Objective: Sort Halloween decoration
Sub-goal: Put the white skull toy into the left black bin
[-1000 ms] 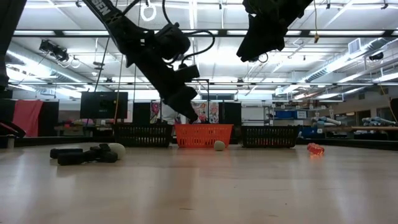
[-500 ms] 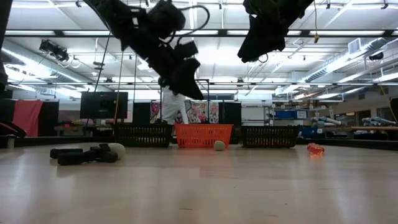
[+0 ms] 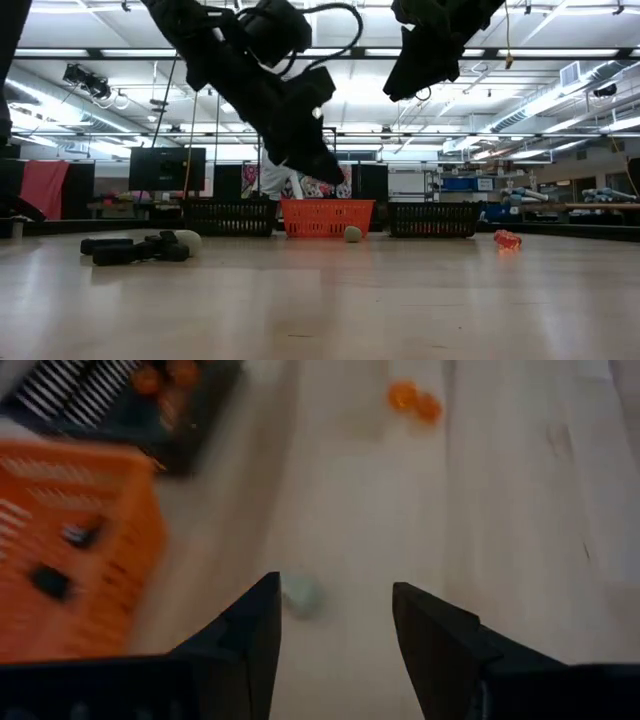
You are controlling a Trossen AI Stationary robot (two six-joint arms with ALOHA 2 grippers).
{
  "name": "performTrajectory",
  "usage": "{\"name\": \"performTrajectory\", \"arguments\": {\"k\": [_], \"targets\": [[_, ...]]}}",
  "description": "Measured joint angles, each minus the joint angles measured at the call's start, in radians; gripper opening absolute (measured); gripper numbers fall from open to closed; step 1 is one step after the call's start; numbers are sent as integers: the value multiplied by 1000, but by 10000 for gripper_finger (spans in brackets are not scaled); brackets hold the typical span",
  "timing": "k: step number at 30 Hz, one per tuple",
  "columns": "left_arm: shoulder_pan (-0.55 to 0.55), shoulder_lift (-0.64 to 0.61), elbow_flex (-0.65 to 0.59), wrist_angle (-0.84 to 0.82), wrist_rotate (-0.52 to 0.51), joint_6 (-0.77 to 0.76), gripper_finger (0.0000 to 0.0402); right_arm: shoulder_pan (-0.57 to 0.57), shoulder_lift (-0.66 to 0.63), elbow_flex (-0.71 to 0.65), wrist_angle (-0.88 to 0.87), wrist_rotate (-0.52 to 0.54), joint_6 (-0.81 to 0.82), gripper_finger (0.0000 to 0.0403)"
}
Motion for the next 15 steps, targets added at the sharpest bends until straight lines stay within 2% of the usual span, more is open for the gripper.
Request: {"name": "performTrajectory", "arguments": {"k": [10, 15], "targets": [[-22, 96, -1, 31, -4, -58, 176, 3, 0, 0, 3, -21, 9, 165], [-22, 138, 15, 39, -96, -61, 176, 3, 0, 0, 2, -37, 11, 165]]}}
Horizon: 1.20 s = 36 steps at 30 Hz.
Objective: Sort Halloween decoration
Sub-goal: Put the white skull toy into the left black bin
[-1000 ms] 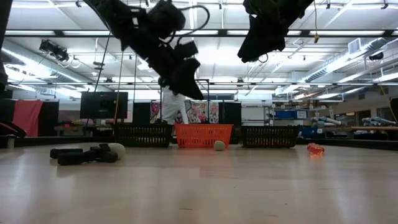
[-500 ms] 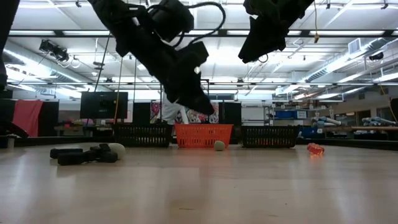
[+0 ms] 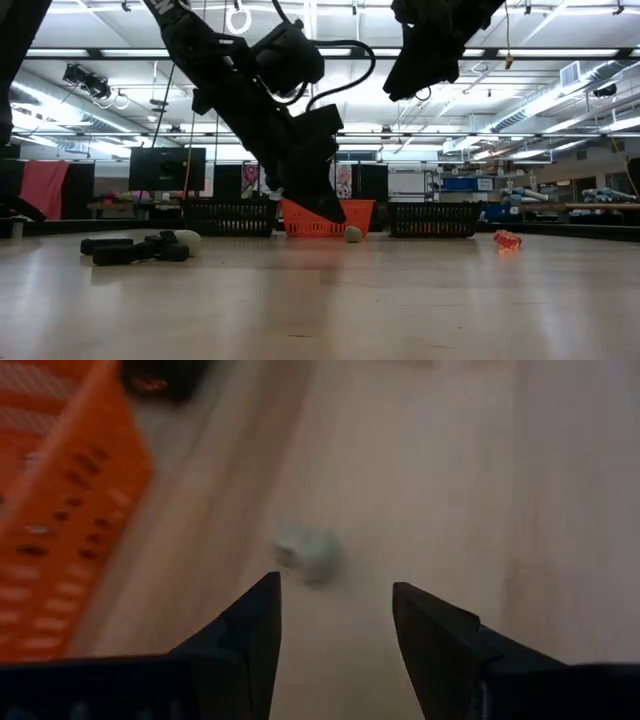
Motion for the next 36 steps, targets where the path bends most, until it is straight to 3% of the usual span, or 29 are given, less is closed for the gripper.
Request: {"name": "performTrajectory", "arguments": {"k": [7, 15, 24, 29, 36], "targets": [[17, 29, 19, 131, -50, -11, 181, 0, 0, 0, -14, -13, 23, 165], [36, 85, 17, 160, -34, -93, 203, 0, 0, 0, -21, -13, 30, 165], [32, 142, 18, 189, 17, -130, 202, 0, 0, 0, -24, -13, 34, 165], [33, 143, 19, 178, 16, -155, 179, 0, 0, 0, -32, -16, 42, 165], [35, 142, 19, 178, 15, -181, 107, 0, 0, 0, -35, -16, 43, 165]]}}
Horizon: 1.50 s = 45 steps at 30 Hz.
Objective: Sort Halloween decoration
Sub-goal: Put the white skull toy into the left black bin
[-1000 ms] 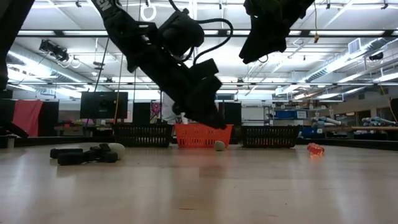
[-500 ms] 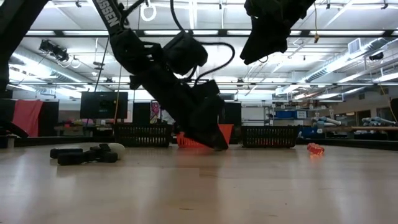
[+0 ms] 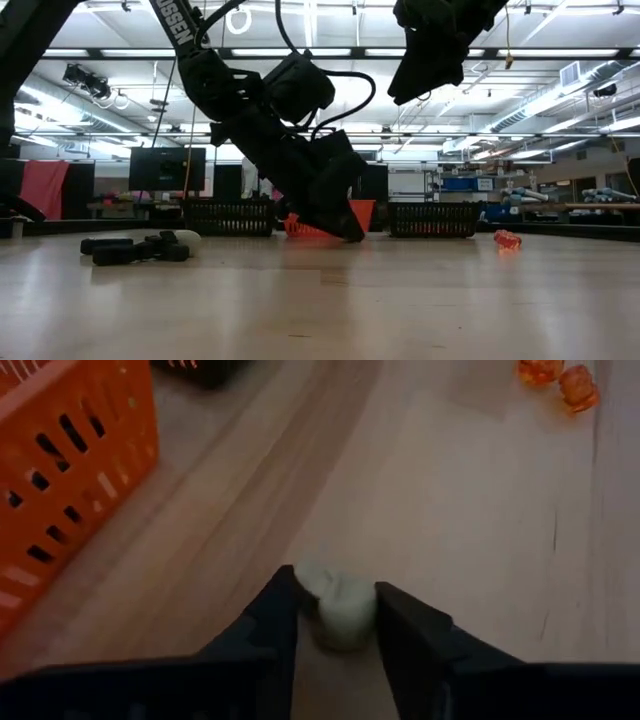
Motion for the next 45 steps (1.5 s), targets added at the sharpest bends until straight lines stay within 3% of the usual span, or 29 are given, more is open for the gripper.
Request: {"name": "performTrajectory", "arguments": {"k": [9, 25, 32, 37, 45], "targets": [[-2, -13, -2, -3, 9, -21, 59, 0, 0, 0, 1, 0, 2, 165], [-22, -138, -3, -50, 8, -17, 55, 0, 0, 0, -8, 0, -1, 165], [1, -243, -3, -175, -132, 46, 55, 0, 0, 0, -10, 1, -26, 165], [39, -321, -3, -260, -160, 126, 55, 0, 0, 0, -10, 2, -38, 165], [106, -399, -3, -608, -349, 124, 55, 0, 0, 0, -11, 3, -47, 165]]}}
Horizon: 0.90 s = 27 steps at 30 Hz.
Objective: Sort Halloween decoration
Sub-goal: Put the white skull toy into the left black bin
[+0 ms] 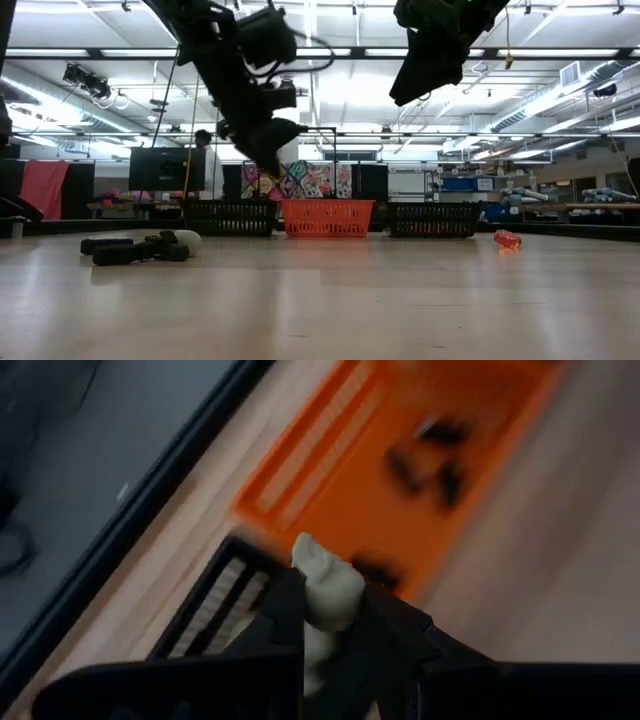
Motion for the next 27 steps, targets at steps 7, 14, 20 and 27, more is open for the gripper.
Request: {"name": "performTrajectory", "arguments": {"k": [7, 14, 20, 27], "targets": [[66, -2, -14, -142, -15, -49, 55, 0, 0, 0, 3, 1, 0, 165], [126, 3, -54, -146, 4, -54, 55, 0, 0, 0, 6, 1, 7, 165], [161, 3, -60, -139, 36, -47, 69, 0, 0, 0, 8, 1, 24, 165], [188, 3, -60, -150, 77, -42, 92, 0, 0, 0, 9, 1, 35, 165]]}}
